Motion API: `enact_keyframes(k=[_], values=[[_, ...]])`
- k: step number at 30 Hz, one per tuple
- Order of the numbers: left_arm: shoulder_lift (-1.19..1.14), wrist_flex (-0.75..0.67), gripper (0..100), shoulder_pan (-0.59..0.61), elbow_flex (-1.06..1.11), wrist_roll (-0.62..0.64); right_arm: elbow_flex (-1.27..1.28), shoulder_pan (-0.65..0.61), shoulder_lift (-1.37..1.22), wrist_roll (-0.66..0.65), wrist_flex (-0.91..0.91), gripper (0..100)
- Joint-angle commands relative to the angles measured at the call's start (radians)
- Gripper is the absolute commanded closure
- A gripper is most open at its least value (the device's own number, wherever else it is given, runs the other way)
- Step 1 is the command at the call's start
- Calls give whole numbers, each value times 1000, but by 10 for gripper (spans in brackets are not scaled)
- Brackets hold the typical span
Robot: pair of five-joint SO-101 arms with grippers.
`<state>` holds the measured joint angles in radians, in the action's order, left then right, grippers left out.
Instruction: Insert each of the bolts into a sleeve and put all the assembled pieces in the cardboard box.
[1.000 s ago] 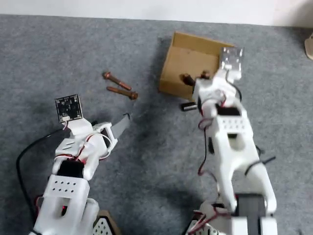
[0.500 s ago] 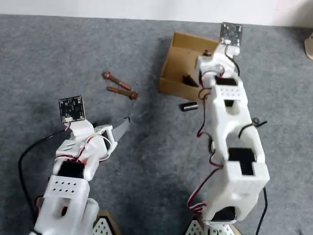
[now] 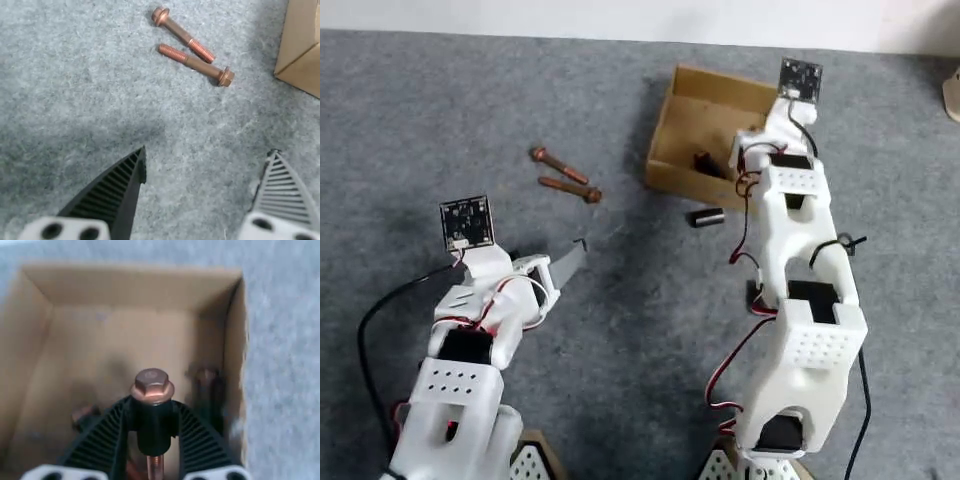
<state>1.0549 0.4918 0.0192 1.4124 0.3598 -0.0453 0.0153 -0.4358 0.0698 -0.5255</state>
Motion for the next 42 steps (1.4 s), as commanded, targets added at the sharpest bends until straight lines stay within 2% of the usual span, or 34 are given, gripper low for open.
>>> enact_keyframes(k=[1, 5, 10, 15, 22, 30, 37, 42], values=[[-4, -21, 656, 1, -4, -11, -65, -36, 33, -8, -54, 993], [-4, -21, 656, 1, -4, -11, -68, -31, 31, -8, -54, 981], [-4, -21, 656, 1, -4, -11, -71, -18, 38, -9, -73, 851], [-5, -21, 656, 1, -4, -12, -134, -22, 87, -3, -182, 849], [-5, -21, 656, 1, -4, -12, -173, -39, 202, 135, -375, 850], [-5, -21, 656, 1, -4, -12, -170, -96, 335, 456, -584, 850], [-5, -21, 656, 1, -4, -12, -163, -170, 375, 842, -845, 850], [-5, -21, 656, 1, -2, -11, -111, -177, 374, 885, -898, 850]])
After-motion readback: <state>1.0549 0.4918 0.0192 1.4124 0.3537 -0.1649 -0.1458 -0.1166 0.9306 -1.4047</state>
